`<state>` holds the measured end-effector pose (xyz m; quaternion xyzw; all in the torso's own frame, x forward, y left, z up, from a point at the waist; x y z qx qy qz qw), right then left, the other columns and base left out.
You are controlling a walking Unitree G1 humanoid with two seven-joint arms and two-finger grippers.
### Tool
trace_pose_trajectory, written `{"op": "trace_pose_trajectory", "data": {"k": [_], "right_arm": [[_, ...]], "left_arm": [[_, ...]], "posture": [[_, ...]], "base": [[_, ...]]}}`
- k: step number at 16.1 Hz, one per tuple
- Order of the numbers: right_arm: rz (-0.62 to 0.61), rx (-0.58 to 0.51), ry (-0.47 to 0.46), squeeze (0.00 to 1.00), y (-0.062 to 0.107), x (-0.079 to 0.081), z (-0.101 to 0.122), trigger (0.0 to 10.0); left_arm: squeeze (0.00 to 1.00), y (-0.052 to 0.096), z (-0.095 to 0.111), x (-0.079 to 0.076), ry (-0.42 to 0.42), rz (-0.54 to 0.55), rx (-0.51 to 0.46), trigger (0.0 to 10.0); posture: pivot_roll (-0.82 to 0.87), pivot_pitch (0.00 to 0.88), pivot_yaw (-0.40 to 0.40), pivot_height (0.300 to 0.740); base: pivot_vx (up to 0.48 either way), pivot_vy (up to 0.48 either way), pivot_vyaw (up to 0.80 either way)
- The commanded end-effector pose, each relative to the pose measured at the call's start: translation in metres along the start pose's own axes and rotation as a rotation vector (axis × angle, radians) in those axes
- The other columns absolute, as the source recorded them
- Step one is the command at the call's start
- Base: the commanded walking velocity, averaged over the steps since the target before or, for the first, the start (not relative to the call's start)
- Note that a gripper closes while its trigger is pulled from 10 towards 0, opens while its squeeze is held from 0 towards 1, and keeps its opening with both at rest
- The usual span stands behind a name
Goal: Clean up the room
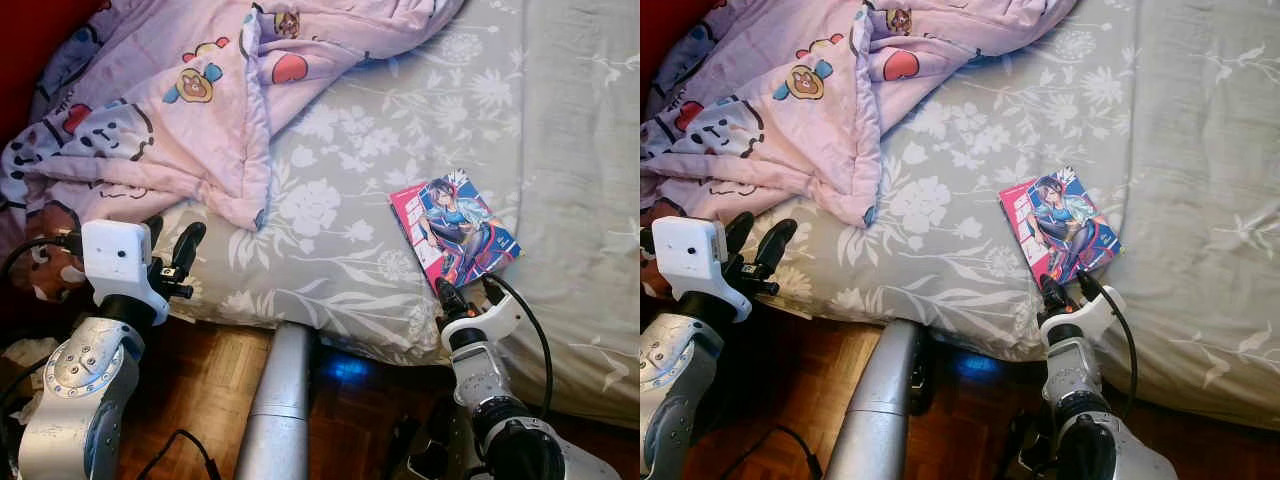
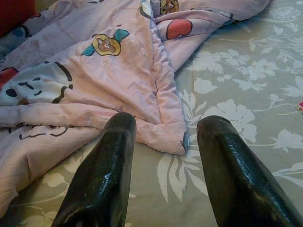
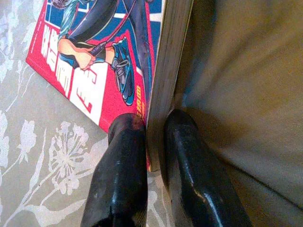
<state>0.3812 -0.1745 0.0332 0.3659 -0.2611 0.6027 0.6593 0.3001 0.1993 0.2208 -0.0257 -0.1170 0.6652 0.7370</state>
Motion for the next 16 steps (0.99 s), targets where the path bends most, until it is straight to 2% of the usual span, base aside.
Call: {"op": "trace_pose_trajectory", "data": {"k": [1, 6, 7, 8, 12, 16], "right_arm": [[-0.036, 0.063, -0.002, 0.00, 0.008, -0.010, -0.019, 0.0], [-0.036, 0.063, -0.002, 0.00, 0.008, -0.010, -0.019, 0.0], [-0.039, -0.041, 0.111, 0.00, 0.015, -0.025, 0.006, 0.0], [-0.046, -0.176, 0.240, 0.00, 0.031, -0.043, 0.038, 0.0], [-0.032, -0.171, 0.233, 0.00, 0.028, -0.037, 0.035, 0.0], [-0.027, -0.176, 0.250, 0.00, 0.030, -0.036, 0.032, 0.0]], "left_arm": [[0.00, 0.004, -0.007, 0.006, -0.002, 0.022, 0.027, 10.0], [0.00, 0.004, -0.007, 0.006, -0.002, 0.022, 0.027, 10.0], [0.00, -0.010, -0.031, 0.009, 0.036, 0.056, 0.044, 10.0], [0.00, -0.027, -0.066, 0.007, 0.078, 0.096, 0.070, 10.0], [0.00, -0.024, -0.066, 0.011, 0.071, 0.106, 0.070, 10.0], [0.00, -0.028, -0.077, 0.013, 0.058, 0.112, 0.049, 10.0]], "posture": [[0.49, 0.531, 0.151, 0.606], [0.49, 0.531, 0.151, 0.606], [0.26, 0.250, 0.003, 0.606], [0.26, 0.249, 0.003, 0.606], [0.27, 0.248, 0.005, 0.606], [0.26, 0.238, 0.008, 0.606]], "base": [[0.000, 0.000, 0.00], [0.000, 0.000, 0.00], [0.000, 0.000, 0.00], [0.000, 0.000, 0.00], [0.000, 0.000, 0.00], [0.000, 0.000, 0.00]]}}
Point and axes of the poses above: a point about 5 cm out from each wrist's last joint towards the gripper, its own y axis pointing back from the gripper into the wrist, its own z axis along the axis of the wrist's last joint, x = y × z, the point moved 5 cm from there along -y, pointing out of the wrist towards the gripper, and after that the axes turned 1 degree about -y, right-handed, at the moved point
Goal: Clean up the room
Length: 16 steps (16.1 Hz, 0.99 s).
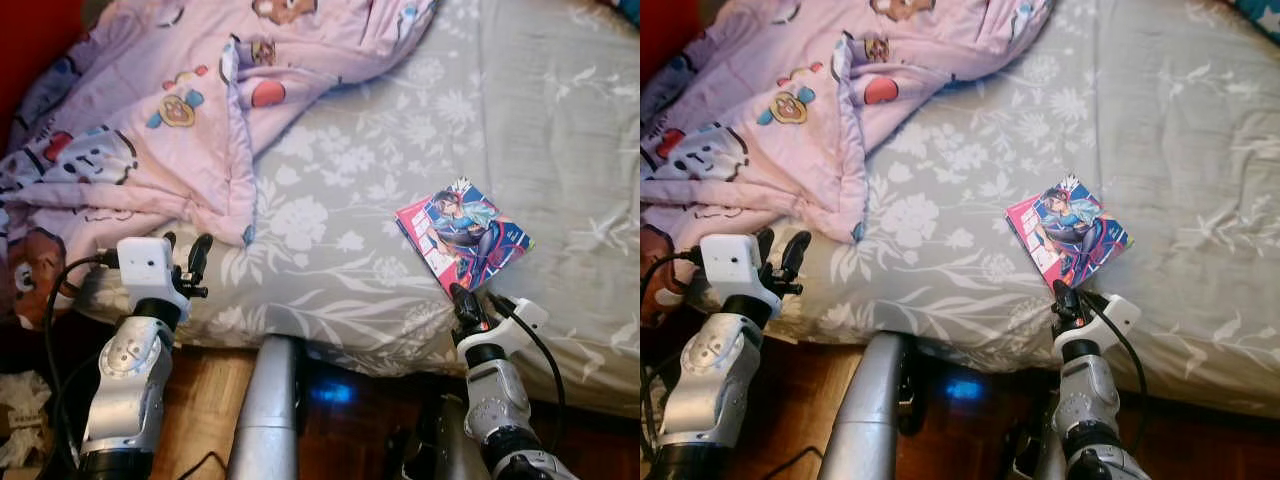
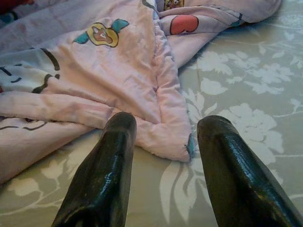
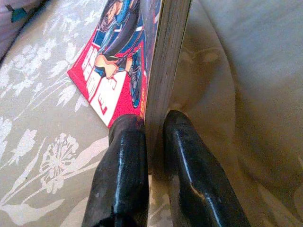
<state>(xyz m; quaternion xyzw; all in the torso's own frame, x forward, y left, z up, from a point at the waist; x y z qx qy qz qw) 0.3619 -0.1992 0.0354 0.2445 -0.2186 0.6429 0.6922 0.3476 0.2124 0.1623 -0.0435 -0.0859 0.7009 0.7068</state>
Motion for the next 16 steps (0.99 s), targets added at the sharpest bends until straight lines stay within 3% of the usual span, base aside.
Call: {"op": "trace_pose_trajectory", "data": {"k": [1, 2, 5, 7, 8, 11, 12, 14, 15, 16], "right_arm": [[-0.058, -0.057, 0.008, 0.00, 0.008, -0.018, 0.010, 1.0], [-0.021, -0.042, -0.002, 0.00, 0.006, -0.012, 0.008, 10.0], [0.035, -0.020, -0.005, 0.00, 0.004, -0.003, 0.005, 10.0], [-0.016, -0.008, -0.007, 0.00, 0.008, -0.013, 0.002, 10.0], [-0.086, 0.007, -0.019, 1.00, 0.014, -0.027, -0.001, 10.0], [-0.189, -0.003, -0.049, 1.00, 0.022, -0.044, -0.003, 10.0], [-0.277, -0.021, -0.110, 1.00, 0.029, -0.058, -0.004, 10.0], [-0.348, -0.015, -0.170, 1.00, 0.037, -0.068, -0.011, 10.0], [-0.365, -0.004, -0.185, 0.55, 0.040, -0.070, -0.016, 10.0], [-0.372, 0.005, -0.206, 0.00, 0.041, -0.071, -0.020, 10.0]], "left_arm": [[0.00, 0.005, -0.014, 0.009, -0.011, 0.025, 0.039, 10.0], [0.00, 0.005, -0.017, 0.012, -0.013, 0.037, 0.042, 10.0], [0.00, 0.005, -0.018, 0.014, -0.017, 0.042, 0.027, 10.0], [0.00, 0.006, -0.019, 0.013, -0.017, 0.043, 0.023, 10.0], [0.00, 0.007, -0.020, 0.012, -0.017, 0.038, 0.024, 10.0], [0.00, 0.008, -0.021, 0.013, -0.021, 0.036, 0.023, 10.0], [0.00, 0.009, -0.021, 0.013, -0.024, 0.035, 0.024, 10.0], [0.00, 0.011, -0.022, 0.013, -0.028, 0.033, 0.027, 10.0], [0.00, 0.011, -0.023, 0.013, -0.029, 0.032, 0.029, 10.0], [0.00, 0.012, -0.023, 0.012, -0.030, 0.029, 0.030, 10.0]], "posture": [[0.25, 0.231, 0.006, 0.606], [0.25, 0.225, 0.005, 0.606], [0.24, 0.220, 0.003, 0.606], [0.24, 0.224, 0.006, 0.606], [0.24, 0.232, 0.009, 0.606], [0.24, 0.242, 0.010, 0.606], [0.24, 0.247, 0.012, 0.606], [0.24, 0.252, 0.014, 0.606], [0.24, 0.255, 0.015, 0.606], [0.25, 0.256, 0.017, 0.606]], "base": [[0.000, 0.000, 0.00], [0.000, 0.000, 0.00], [0.000, 0.000, 0.00], [0.000, 0.000, 0.00], [0.000, 0.000, 0.00], [0.000, 0.000, 0.00], [0.000, 0.000, 0.00], [0.000, 0.000, 0.00], [0.000, 0.000, 0.00], [0.000, 0.000, 0.00]]}}
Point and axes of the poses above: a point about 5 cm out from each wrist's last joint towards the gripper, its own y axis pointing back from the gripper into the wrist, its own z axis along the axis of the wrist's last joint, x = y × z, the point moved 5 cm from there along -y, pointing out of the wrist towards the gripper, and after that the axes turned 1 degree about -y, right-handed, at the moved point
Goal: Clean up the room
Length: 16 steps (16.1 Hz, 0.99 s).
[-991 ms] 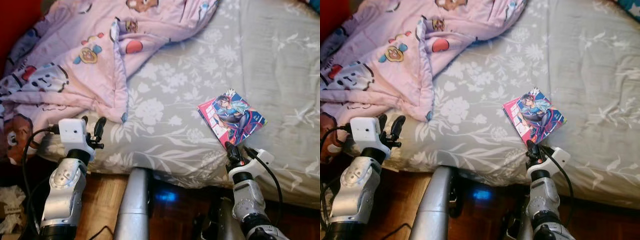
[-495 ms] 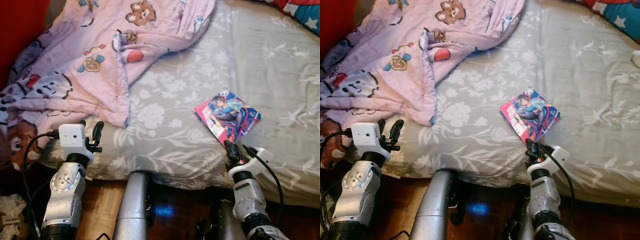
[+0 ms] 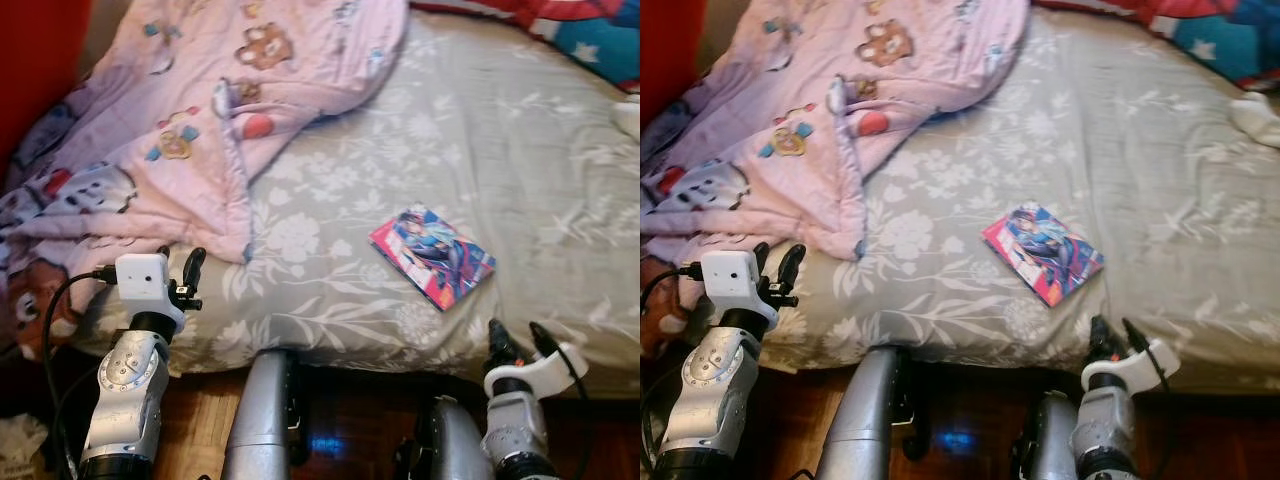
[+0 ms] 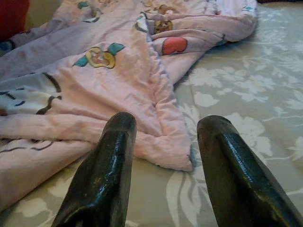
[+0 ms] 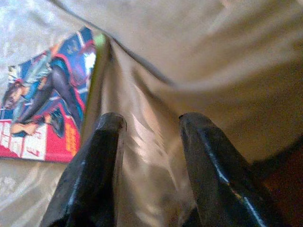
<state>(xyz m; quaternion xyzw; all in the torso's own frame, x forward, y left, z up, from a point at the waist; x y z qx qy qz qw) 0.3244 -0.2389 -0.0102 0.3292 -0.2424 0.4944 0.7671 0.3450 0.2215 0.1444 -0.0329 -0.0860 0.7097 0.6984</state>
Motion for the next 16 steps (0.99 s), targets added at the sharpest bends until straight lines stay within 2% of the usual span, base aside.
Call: {"op": "trace_pose_trajectory", "data": {"k": [1, 2, 3, 4, 5, 6, 7, 8, 9, 12, 16], "right_arm": [[-0.025, 0.025, -0.012, 0.00, 0.005, -0.009, -0.008, 10.0], [0.046, 0.021, -0.014, 0.00, 0.003, 0.004, -0.008, 10.0], [0.071, 0.014, -0.019, 0.00, 0.002, 0.009, -0.006, 10.0], [0.111, -0.014, -0.027, 0.91, 0.000, 0.018, -0.001, 10.0], [0.137, -0.022, 0.008, 1.00, -0.001, 0.023, 0.001, 10.0], [0.170, -0.018, 0.080, 0.42, -0.002, 0.029, 0.002, 10.0], [0.184, -0.017, 0.103, 0.00, -0.002, 0.032, 0.002, 10.0], [0.201, -0.022, 0.122, 0.00, -0.002, 0.035, 0.003, 10.0], [0.225, -0.049, 0.209, 0.00, -0.003, 0.040, 0.010, 10.0], [0.229, -0.074, 0.213, 0.00, -0.006, 0.042, 0.019, 10.0], [0.210, -0.067, 0.215, 0.00, -0.008, 0.041, 0.019, 10.0]], "left_arm": [[0.00, 0.006, -0.005, 0.004, -0.013, 0.007, 0.014, 10.0], [0.00, 0.005, -0.005, 0.005, -0.015, 0.005, 0.016, 10.0], [0.00, 0.005, -0.005, 0.005, -0.016, 0.004, 0.017, 10.0], [0.00, 0.006, -0.007, 0.005, -0.016, 0.004, 0.022, 10.0], [0.00, 0.006, -0.010, 0.005, -0.015, 0.004, 0.032, 10.0], [0.00, 0.007, -0.013, 0.005, -0.013, 0.003, 0.040, 10.0], [0.00, 0.007, -0.014, 0.005, -0.011, 0.003, 0.043, 10.0], [0.00, 0.007, -0.014, 0.005, -0.008, 0.002, 0.044, 10.0], [0.00, 0.007, -0.015, 0.003, 0.002, -0.002, 0.044, 10.0], [0.00, 0.005, -0.013, 0.000, 0.008, -0.008, 0.037, 10.0], [0.00, 0.005, -0.011, -0.001, 0.014, -0.016, 0.033, 10.0]], "posture": [[0.25, 0.258, 0.018, 0.606], [0.25, 0.258, 0.020, 0.606], [0.25, 0.257, 0.021, 0.606], [0.25, 0.255, 0.023, 0.606], [0.25, 0.253, 0.025, 0.606], [0.25, 0.251, 0.025, 0.606], [0.25, 0.249, 0.023, 0.606], [0.25, 0.248, 0.023, 0.606], [0.25, 0.244, 0.021, 0.606], [0.25, 0.246, 0.021, 0.606], [0.25, 0.253, 0.029, 0.606]], "base": [[0.000, 0.000, 0.00], [0.000, 0.000, 0.00], [0.000, 0.000, 0.00], [0.000, 0.000, 0.00], [0.000, 0.000, 0.00], [0.000, 0.000, 0.00], [0.000, 0.000, 0.00], [0.000, 0.000, 0.00], [0.000, 0.000, 0.00], [0.000, 0.000, 0.00], [0.000, 0.000, 0.00]]}}
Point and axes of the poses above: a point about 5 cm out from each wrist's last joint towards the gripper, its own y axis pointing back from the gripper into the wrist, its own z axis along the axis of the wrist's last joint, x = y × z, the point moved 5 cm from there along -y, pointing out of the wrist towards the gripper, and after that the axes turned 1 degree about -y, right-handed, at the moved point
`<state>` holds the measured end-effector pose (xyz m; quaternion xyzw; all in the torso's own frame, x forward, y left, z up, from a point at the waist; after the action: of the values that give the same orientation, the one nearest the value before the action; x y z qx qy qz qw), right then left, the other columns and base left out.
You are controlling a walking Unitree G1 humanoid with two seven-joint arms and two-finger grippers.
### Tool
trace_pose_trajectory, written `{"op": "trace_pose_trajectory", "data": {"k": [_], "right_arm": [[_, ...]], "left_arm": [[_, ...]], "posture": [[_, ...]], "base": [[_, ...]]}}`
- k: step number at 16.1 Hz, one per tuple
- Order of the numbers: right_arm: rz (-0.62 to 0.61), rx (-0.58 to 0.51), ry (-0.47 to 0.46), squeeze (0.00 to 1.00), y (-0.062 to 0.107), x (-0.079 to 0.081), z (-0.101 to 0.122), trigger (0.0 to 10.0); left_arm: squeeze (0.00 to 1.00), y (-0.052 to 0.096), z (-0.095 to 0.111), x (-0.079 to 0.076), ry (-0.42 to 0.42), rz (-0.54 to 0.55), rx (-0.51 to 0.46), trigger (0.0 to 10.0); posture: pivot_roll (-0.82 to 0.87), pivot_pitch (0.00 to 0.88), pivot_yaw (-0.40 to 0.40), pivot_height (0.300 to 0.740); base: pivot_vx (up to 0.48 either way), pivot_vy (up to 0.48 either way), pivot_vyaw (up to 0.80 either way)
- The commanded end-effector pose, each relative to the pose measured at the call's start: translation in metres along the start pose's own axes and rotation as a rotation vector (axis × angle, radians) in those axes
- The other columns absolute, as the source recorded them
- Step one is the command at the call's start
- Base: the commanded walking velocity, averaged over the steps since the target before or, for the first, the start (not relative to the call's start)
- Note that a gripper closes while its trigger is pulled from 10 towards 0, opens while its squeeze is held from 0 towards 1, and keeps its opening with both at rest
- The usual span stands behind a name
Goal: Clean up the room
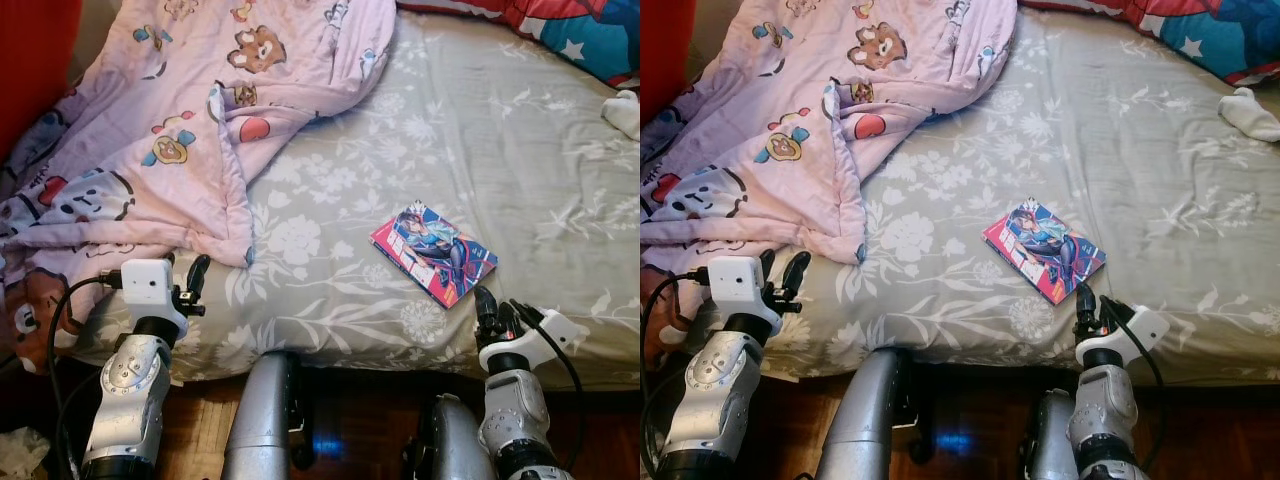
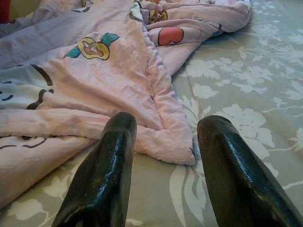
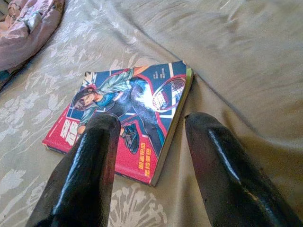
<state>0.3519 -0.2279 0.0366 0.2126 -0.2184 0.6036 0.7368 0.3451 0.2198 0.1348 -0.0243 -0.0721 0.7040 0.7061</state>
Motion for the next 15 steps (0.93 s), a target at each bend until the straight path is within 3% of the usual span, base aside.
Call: {"op": "trace_pose_trajectory", "data": {"k": [1, 8, 15], "right_arm": [[-0.034, 0.027, -0.002, 0.00, 0.002, -0.007, -0.005, 10.0], [-0.032, 0.062, 0.002, 0.00, 0.005, -0.003, -0.016, 10.0], [-0.031, 0.075, 0.017, 0.00, 0.005, -0.002, -0.019, 10.0]], "left_arm": [[0.00, 0.004, -0.003, 0.001, 0.003, -0.002, 0.006, 10.0], [0.00, 0.003, -0.002, -0.003, -0.028, -0.031, 0.009, 10.0], [0.00, 0.003, -0.002, -0.002, -0.037, -0.025, 0.013, 10.0]], "posture": [[0.25, 0.254, 0.031, 0.606], [0.25, 0.257, 0.045, 0.606], [0.26, 0.261, 0.045, 0.606]], "base": [[0.000, 0.000, 0.00], [0.000, 0.000, 0.00], [0.258, -0.270, 0.00]]}}
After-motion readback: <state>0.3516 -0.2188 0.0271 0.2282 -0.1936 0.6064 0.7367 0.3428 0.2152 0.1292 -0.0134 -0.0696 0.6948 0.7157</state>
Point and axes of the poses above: a point about 5 cm out from each wrist's last joint towards the gripper, its own y axis pointing back from the gripper into the wrist, its own z axis along the axis of the wrist's last joint, x = y × z, the point moved 5 cm from there along -y, pointing out of the wrist towards the gripper, and after that the axes turned 1 degree about -y, right-handed, at the moved point
